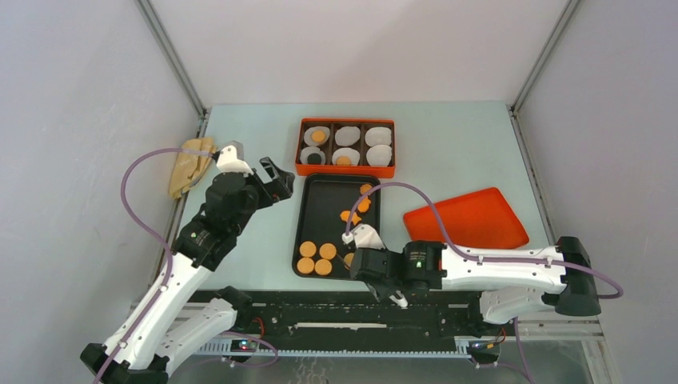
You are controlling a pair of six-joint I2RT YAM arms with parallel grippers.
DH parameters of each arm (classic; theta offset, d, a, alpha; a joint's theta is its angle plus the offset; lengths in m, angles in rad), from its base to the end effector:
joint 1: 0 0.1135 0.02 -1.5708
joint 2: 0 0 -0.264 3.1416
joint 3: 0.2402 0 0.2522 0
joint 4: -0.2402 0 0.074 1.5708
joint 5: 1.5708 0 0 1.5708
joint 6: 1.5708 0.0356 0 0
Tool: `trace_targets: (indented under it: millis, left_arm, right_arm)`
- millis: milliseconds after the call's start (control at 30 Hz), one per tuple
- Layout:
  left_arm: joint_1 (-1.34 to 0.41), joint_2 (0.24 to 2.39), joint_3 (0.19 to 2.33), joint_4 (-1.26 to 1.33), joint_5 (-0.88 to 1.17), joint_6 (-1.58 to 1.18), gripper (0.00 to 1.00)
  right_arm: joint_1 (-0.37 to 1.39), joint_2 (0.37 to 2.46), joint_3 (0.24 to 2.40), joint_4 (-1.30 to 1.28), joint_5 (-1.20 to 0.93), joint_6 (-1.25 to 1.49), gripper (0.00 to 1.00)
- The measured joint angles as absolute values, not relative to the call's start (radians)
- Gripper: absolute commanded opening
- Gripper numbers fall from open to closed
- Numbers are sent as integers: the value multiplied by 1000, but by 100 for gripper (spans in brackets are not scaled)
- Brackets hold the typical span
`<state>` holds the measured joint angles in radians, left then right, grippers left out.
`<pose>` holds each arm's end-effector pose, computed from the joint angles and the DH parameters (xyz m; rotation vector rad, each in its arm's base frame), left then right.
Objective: Pack the cookies
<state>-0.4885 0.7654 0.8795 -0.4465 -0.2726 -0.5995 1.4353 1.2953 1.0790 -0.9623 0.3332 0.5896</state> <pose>0.1533 -0.0706 0.3486 -0.2924 1.8970 -0.4805 0.0442 0.2377 0.2741 -1.0058 2.4507 0.2102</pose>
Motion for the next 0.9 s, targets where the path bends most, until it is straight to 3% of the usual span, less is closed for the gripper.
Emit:
trace_targets:
  millis: [800, 900]
  left_arm:
    - [-488, 763, 879, -456, -282, -602, 100]
    - [-488, 760, 879, -459, -285, -601, 100]
  right_arm:
    - [1349, 1535, 1222, -850, 296, 426, 49]
    - [1327, 1554, 1222, -831, 281, 414, 44]
